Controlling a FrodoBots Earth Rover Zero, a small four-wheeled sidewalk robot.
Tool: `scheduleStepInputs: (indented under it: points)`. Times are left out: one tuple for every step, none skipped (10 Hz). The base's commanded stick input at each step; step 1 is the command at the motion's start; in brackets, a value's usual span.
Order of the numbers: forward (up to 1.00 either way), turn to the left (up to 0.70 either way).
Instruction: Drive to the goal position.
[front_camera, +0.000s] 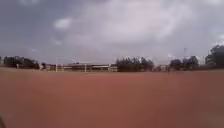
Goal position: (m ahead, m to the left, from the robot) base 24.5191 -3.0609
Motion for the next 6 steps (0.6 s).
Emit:
scheduleStepInputs:
  points:
    - [0.7, -0.31]
    - [0.7, -0.22]
    - [0.7, 0.0]
    - [0.7, 0.0]
    - [0.7, 0.0]
    - [0.7, 0.0]
